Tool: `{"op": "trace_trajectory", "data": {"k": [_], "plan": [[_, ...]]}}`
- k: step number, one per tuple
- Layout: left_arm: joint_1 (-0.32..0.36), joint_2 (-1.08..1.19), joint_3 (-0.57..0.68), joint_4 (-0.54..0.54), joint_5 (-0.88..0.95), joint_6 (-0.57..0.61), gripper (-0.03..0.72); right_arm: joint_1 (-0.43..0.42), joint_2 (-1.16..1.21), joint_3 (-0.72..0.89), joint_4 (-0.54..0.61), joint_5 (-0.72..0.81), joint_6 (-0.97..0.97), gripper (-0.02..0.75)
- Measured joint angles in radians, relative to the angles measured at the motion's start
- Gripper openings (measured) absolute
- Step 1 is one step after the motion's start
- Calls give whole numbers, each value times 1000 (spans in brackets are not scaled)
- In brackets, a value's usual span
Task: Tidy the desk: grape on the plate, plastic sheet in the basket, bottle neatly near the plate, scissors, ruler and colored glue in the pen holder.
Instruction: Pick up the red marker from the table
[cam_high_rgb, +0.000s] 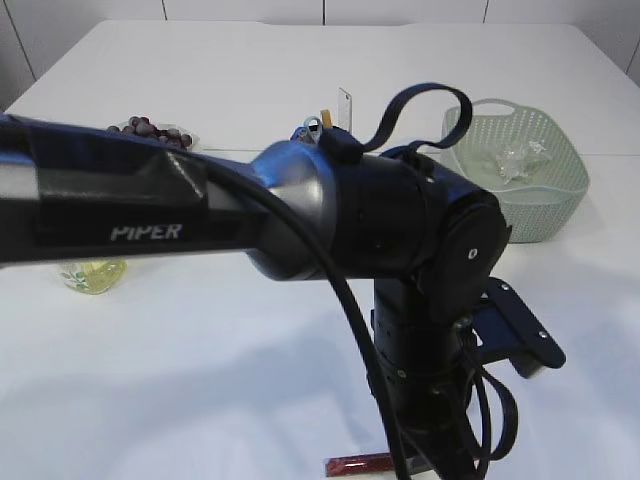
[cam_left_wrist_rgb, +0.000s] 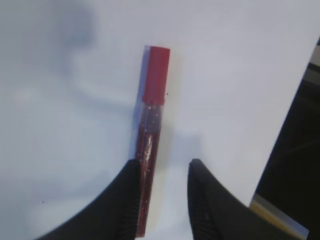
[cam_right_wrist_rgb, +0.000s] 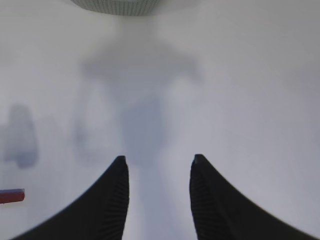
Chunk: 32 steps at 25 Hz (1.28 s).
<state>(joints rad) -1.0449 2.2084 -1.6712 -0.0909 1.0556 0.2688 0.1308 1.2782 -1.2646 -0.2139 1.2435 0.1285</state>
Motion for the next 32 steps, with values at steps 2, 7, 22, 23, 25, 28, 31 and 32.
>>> {"op": "trace_trajectory", "data": {"k": [2,7,22,23,25,28,31,32], "plan": [[0,18,0,8,0,0,239,0,0,0,0,0,0,331],[0,44,0,16,-1,0,239,0,0,0,0,0,0,331],[0,73,0,39,-24,0,239,0,0,0,0,0,0,331],[0,74,0,41,-24,0,239,0,0,0,0,0,0,331],[0,79,0,41,-24,0,239,0,0,0,1,0,0,331],[0,89,0,41,-26,0,239,0,0,0,1,0,0,331],[0,89,0,45,-26,2,239,0,0,0,1,0,0,331],[0,89,0,45,-26,2,239,0,0,0,1,0,0,331]]}}
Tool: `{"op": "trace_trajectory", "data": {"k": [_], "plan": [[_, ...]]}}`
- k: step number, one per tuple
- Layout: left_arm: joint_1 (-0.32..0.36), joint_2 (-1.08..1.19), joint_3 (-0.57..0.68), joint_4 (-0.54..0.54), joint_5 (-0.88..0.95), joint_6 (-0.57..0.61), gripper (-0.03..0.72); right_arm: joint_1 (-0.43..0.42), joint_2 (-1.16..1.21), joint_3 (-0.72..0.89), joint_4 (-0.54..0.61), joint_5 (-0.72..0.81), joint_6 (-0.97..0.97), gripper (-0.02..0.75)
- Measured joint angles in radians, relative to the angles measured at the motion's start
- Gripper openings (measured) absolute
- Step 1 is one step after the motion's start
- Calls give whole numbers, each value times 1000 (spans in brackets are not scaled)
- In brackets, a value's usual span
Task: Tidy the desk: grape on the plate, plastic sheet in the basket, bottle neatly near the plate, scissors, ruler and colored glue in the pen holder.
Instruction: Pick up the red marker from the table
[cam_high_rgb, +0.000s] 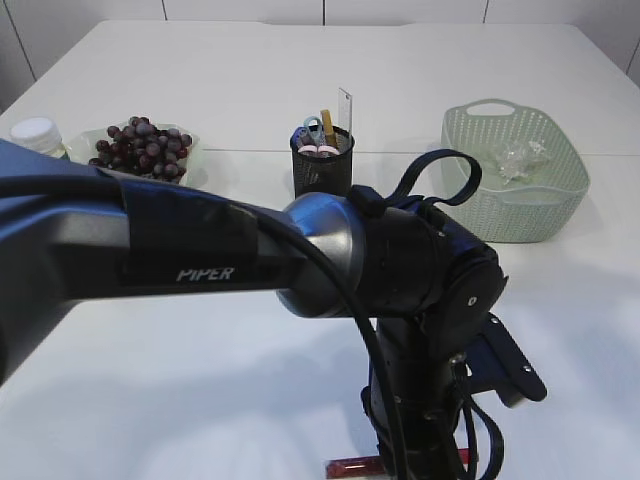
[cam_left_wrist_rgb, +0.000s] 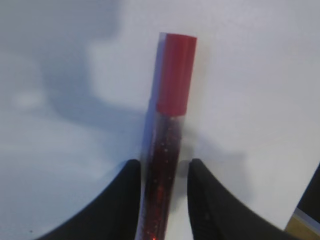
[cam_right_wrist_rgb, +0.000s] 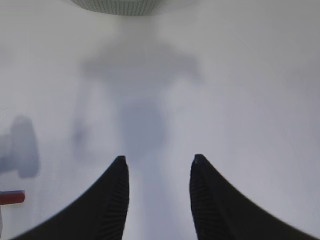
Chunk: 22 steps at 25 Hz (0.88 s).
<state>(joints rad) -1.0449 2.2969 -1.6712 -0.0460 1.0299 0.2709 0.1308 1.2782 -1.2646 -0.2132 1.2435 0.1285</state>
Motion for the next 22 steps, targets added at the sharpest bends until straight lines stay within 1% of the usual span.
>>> {"op": "trace_trajectory", "data": {"k": [13,22], "plan": [[0,0,0,15,-2,0,221,0,0,0,0,0,0,331],[0,0,0,21,-8,0,190,0,0,0,0,0,0,331]]}}
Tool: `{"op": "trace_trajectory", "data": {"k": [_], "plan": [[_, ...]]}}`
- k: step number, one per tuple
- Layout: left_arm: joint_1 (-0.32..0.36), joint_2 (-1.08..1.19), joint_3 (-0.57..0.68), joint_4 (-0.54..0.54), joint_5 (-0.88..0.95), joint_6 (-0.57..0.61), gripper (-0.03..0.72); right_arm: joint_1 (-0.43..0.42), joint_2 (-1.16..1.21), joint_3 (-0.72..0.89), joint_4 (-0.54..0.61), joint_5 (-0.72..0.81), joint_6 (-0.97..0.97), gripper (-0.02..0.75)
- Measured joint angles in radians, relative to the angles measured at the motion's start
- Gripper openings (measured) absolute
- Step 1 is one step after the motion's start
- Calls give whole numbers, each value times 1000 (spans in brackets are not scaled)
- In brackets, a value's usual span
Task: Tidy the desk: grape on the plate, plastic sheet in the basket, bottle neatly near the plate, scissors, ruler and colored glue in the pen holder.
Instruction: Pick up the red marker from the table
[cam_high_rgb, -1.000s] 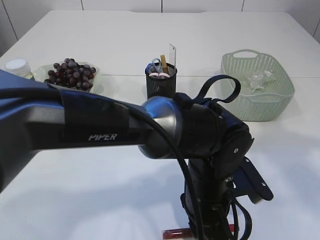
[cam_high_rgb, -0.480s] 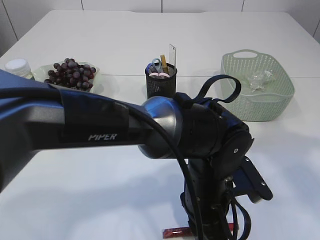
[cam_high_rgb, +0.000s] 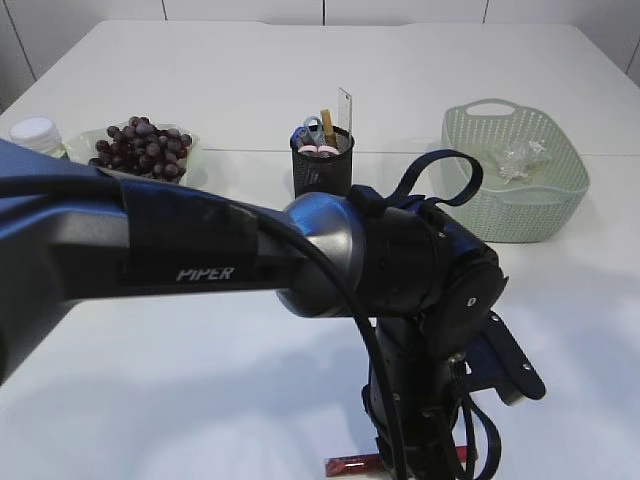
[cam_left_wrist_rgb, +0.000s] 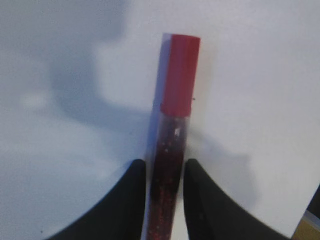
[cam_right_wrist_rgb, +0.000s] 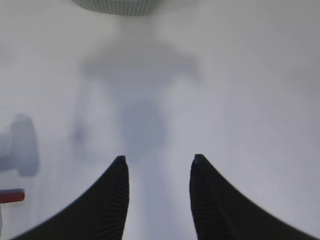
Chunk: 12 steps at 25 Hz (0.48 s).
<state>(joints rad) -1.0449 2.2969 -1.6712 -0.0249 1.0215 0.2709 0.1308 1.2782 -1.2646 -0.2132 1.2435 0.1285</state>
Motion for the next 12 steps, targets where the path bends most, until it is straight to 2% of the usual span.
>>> {"op": "trace_trajectory", "data": {"k": [7,12], "plan": [[2,0,0,1,-4,0,180,0,0,0,0,0,0,331],[6,0,0,1,-4,0,115,0,0,0,0,0,0,331]]}}
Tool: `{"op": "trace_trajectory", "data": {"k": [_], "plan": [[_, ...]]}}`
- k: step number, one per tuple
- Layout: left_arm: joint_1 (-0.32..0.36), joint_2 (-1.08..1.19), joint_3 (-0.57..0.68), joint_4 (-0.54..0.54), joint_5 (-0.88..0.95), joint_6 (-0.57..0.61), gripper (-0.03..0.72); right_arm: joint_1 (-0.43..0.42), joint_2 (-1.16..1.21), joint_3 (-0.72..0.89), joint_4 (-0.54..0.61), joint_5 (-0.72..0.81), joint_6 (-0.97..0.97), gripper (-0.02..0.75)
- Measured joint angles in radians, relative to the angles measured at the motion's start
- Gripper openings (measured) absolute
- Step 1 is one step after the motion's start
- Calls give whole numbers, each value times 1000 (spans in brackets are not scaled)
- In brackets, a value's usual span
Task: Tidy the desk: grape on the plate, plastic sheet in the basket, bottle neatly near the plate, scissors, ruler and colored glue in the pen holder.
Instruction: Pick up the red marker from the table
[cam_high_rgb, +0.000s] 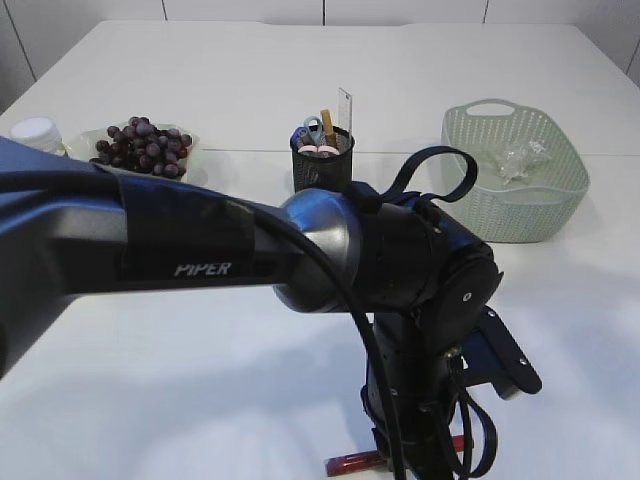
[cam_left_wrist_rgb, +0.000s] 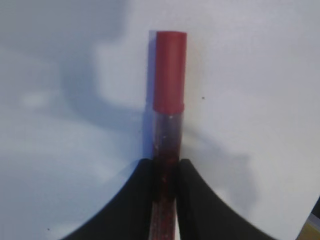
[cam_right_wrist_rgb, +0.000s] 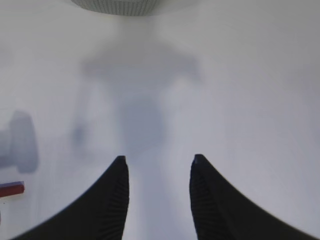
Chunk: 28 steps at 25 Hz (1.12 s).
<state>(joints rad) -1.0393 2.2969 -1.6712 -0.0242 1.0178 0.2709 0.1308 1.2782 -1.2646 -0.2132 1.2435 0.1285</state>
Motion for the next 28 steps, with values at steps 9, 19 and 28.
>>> {"op": "trace_trajectory", "data": {"k": [9,19,28], "plan": [[0,0,0,-7,0,0,73,0,0,0,0,0,0,331],[70,-2,0,-164,0,-55,64,0,0,0,11,0,0,331],[193,-56,0,-310,23,-83,64,0,0,0,20,0,0,331]]}}
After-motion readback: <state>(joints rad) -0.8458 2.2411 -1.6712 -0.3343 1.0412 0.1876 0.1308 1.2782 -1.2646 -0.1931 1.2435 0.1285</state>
